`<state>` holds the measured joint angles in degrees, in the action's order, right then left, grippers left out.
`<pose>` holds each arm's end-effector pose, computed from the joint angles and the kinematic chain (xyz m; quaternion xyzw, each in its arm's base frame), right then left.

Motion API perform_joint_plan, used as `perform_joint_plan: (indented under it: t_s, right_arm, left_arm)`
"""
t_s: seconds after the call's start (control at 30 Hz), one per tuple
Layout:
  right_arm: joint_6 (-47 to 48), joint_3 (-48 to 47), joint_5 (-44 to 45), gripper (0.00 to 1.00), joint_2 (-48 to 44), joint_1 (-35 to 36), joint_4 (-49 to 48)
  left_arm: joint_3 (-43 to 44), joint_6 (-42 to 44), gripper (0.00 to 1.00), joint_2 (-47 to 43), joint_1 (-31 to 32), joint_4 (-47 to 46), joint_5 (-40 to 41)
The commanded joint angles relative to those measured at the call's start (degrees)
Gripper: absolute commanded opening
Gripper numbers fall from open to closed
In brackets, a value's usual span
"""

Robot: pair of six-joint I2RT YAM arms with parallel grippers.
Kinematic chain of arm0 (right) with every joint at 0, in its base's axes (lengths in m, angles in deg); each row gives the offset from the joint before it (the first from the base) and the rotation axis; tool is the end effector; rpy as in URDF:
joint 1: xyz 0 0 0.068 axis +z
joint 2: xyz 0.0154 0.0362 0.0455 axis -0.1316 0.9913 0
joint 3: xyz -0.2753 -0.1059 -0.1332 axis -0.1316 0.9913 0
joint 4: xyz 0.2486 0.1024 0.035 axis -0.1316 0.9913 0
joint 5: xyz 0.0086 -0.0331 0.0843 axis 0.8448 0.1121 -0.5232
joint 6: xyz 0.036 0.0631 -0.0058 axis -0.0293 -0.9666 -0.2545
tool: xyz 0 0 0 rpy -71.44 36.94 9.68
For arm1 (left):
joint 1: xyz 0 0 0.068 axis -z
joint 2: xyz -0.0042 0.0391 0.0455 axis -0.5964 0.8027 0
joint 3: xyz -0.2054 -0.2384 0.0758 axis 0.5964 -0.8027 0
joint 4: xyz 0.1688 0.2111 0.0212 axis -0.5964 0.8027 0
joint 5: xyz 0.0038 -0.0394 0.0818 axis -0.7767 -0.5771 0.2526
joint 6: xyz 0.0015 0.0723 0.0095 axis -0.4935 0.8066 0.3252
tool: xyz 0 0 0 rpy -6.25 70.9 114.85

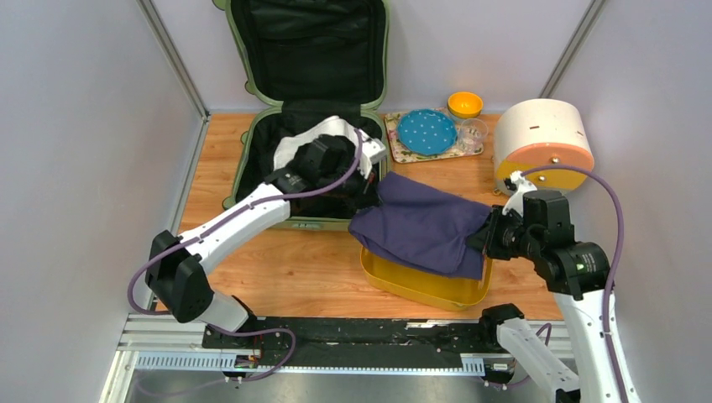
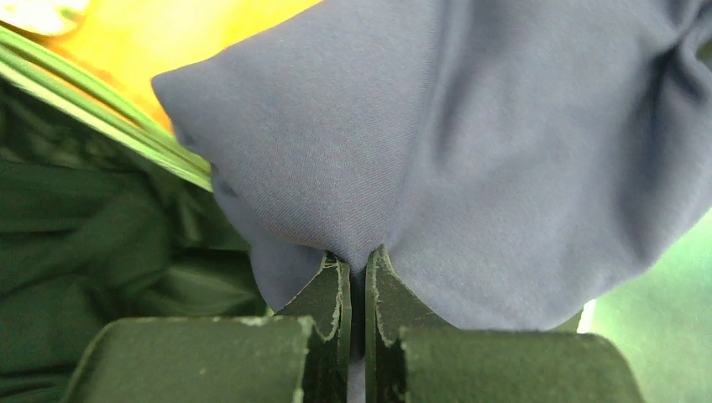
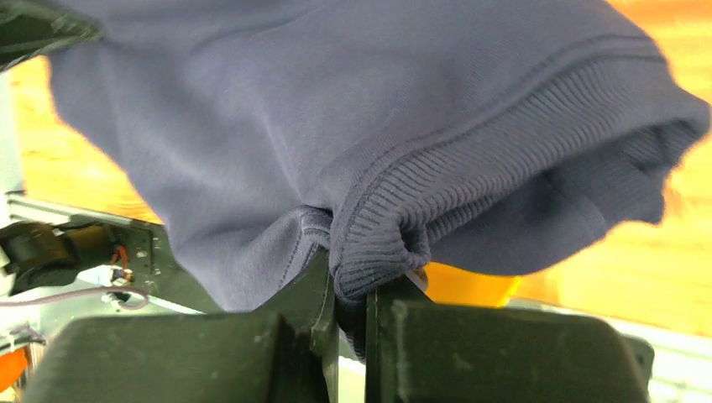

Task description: Open, take out, and arrange the luggage

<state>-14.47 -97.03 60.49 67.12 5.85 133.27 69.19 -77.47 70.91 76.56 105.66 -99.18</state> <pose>0.0827 0.0328 0.3919 0.0134 0.9192 0.2036 0.3369 0.2578 -0.2542 0.3744 0.3686 0.7722 -0.3810 0.3502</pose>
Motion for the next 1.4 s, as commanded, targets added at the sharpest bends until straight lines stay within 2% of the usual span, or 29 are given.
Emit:
perform_joint_plan:
  t_s: [0.0,0.1,0.23,0.43,0.63,0.67,0.7,0.73,0.8,0.83,0.9,0.93,1.03,1.1,1.2,1.3,1.37]
  right_arm:
    - [0.6,4.1,4.3,0.00,0.5,-5.8,10.0]
    - [1.9,5.9,1.9,0.00,2.3,-10.5,11.9]
    - [1.7,8.0,2.8,0.00,7.3,-10.5,10.4]
    - [0.9,13.5,-1.1,0.00,13.5,-10.5,5.4]
    - [1.1,15.1,-1.4,0.00,16.8,-8.9,2.6]
    - [1.4,14.9,-1.4,0.06,17.2,-8.9,2.4]
    - [2.7,14.3,-3.0,0.16,17.6,-8.8,2.4]
    - [3.4,13.5,-3.2,0.42,17.5,-8.9,2.6]
    - [5.0,9.7,-2.9,0.63,17.0,-8.9,3.8]
    - [6.5,8.2,-2.3,0.76,16.7,-8.8,4.4]
    - [7.6,2.8,-1.2,0.83,16.6,-8.9,6.1]
    - [9.1,1.0,-1.7,0.86,16.7,-9.1,6.7]
    - [11.7,-4.9,-6.1,0.89,16.6,-9.2,7.9]
    - [13.8,-9.4,-8.8,0.89,16.4,-9.3,6.4]
    - [15.6,-11.2,-10.6,0.88,15.3,-9.2,-1.0]
    - [14.3,-11.7,-13.8,0.85,16.9,-8.8,-11.2]
    - [11.5,-12.5,-15.0,0.84,19.6,-7.7,-17.6]
  left_arm:
    - [-4.2,-2.7,0.00,-0.2,5.8,0.7,2.0]
    - [-6.9,-5.1,0.00,-0.1,9.4,-0.1,4.5]
    - [-8.9,-7.4,0.00,1.5,12.6,-0.5,8.3]
    - [-11.1,-4.4,0.00,5.8,12.9,-1.3,14.7]
    - [-10.6,-3.2,0.00,9.0,12.7,0.9,14.1]
    - [-10.2,-2.9,0.00,9.2,12.6,1.7,13.9]
    - [-9.8,-2.4,0.00,9.2,12.4,1.7,13.0]
    - [-9.1,-2.0,0.17,8.6,11.7,1.5,10.6]
    - [-7.8,-1.6,0.42,7.4,10.5,1.4,6.9]
    - [-5.9,-1.6,0.54,6.1,8.6,1.6,2.4]
    - [-4.5,-2.6,0.64,4.4,5.2,1.3,-5.0]
    - [-4.4,-4.7,0.78,2.3,0.9,0.2,-12.9]
    - [-5.0,-9.3,0.81,-1.9,-7.2,-5.2,-19.6]
    - [-4.1,-8.9,0.81,-3.0,-10.8,-5.0,-20.0]
    - [-2.5,-7.9,0.80,-4.4,-20.3,-2.9,-17.8]
    - [-3.1,-5.9,0.79,-5.0,-26.7,-1.6,-13.9]
    - [-3.7,-3.6,0.78,-5.0,-28.8,-1.7,-10.4]
